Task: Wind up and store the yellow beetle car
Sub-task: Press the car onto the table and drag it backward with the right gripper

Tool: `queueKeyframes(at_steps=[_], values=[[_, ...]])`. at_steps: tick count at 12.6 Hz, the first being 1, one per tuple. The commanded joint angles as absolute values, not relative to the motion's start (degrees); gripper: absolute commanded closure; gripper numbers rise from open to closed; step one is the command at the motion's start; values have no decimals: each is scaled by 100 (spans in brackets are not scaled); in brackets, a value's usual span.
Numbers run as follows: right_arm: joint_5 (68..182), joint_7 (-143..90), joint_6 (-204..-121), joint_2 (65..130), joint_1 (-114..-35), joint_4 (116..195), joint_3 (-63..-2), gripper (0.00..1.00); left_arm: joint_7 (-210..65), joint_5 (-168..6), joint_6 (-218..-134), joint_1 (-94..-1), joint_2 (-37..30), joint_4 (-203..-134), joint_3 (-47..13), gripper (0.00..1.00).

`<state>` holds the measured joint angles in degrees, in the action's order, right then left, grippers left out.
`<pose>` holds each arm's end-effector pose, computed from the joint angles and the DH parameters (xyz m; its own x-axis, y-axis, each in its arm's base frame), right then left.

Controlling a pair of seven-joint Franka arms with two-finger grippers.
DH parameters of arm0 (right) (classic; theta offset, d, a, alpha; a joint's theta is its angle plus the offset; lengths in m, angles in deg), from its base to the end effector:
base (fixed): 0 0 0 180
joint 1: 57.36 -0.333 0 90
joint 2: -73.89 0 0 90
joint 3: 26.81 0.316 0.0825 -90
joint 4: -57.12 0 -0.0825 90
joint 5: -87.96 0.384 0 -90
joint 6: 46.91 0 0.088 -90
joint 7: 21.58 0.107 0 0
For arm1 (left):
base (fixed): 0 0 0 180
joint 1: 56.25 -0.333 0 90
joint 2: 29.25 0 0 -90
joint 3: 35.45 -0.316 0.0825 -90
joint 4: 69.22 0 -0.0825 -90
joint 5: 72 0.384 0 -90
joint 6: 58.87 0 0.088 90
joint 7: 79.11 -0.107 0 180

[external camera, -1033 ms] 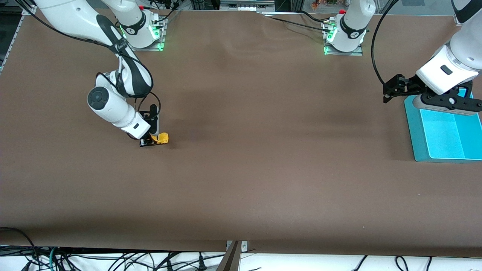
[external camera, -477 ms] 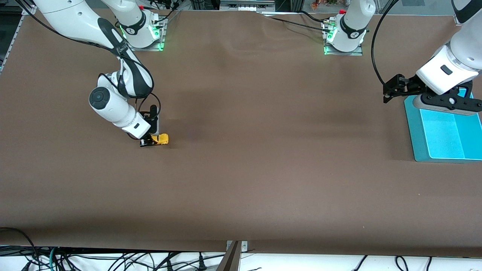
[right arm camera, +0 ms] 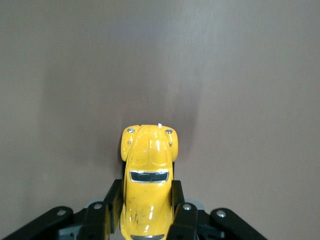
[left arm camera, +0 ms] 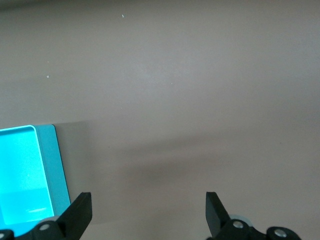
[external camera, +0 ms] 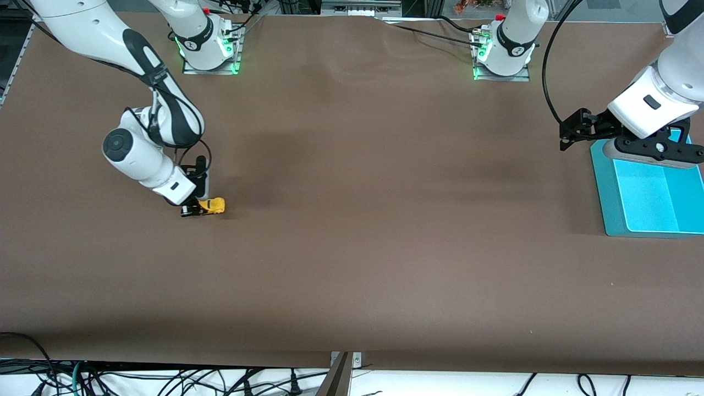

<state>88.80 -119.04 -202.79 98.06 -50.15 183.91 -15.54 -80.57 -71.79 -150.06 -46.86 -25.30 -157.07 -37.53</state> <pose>0.5597 0.0406 0.1972 -0.1699 0.9826 0.0746 0.9815 0.1619 0.1021 0.5726 -0.0738 0.6051 0.9882 -0.1526 -0.0108 -0.1527 -0.9883 -0.0059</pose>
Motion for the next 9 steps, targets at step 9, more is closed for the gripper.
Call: queueKeyframes(at_steps=[9], values=[[8910, -12899, -20178, 9947, -3749, 18421, -1776, 85, -8008, -7191, -14887, -4676, -2503, -15571, -3756, 0]])
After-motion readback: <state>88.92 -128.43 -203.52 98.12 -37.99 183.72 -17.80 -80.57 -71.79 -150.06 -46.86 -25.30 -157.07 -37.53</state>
